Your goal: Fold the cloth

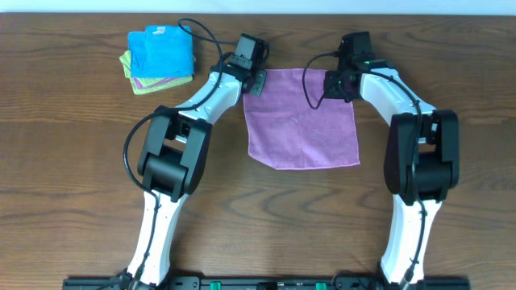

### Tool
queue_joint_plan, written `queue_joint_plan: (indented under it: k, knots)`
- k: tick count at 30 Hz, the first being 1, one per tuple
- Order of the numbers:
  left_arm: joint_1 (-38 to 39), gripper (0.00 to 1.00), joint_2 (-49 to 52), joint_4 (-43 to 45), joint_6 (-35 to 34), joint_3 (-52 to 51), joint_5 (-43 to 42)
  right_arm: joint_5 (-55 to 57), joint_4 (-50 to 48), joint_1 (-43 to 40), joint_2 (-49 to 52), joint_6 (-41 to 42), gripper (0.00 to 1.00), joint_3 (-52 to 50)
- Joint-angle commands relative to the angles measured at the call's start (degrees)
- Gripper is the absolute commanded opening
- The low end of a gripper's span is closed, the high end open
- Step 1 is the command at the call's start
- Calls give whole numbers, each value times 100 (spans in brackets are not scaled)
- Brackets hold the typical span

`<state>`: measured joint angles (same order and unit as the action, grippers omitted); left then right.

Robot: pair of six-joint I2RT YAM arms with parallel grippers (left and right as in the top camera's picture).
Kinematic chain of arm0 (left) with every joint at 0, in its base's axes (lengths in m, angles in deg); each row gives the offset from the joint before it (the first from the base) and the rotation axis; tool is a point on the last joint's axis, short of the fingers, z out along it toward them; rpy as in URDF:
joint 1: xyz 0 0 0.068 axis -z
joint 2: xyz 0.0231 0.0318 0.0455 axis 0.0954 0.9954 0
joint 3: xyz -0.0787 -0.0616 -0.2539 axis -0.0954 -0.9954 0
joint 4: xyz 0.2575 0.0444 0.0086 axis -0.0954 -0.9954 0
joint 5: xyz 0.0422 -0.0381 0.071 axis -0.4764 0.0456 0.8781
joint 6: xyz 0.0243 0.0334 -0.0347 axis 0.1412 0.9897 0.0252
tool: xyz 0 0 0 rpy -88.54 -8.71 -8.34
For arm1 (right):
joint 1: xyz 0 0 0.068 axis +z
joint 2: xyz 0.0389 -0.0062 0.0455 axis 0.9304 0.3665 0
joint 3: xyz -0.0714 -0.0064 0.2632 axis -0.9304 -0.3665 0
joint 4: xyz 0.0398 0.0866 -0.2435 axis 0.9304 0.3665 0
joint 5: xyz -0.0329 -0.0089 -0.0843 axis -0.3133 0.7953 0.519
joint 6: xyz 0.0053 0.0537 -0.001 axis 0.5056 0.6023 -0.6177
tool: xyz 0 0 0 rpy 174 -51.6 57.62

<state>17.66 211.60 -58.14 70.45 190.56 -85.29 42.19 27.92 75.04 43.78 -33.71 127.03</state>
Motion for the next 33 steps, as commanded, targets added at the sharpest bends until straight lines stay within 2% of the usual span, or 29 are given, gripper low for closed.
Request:
queue_joint_plan:
  k: [1,9,14,21,31,32,33]
  knots:
    - [17,5,166,-22,101,306,-170,219,33,-168,448,83,1,-120]
    - [247,6,166,-170,105,654,-232,227,-101,-166,448,-28,1,-31]
    - [442,6,164,-363,98,732,-365,647,9,-175,448,-57,1,-28]
    - [581,6,142,-946,79,785,-258,1145,452,-177,446,42,1,-28]
    - [566,5,87,-1239,83,968,131,1163,713,-170,348,44,1,120]
    - [566,5,72,-1290,83,1014,131,1163,748,-170,326,42,4,162]
    - [566,6,39,-1370,83,1088,131,1163,846,-170,245,44,15,256]
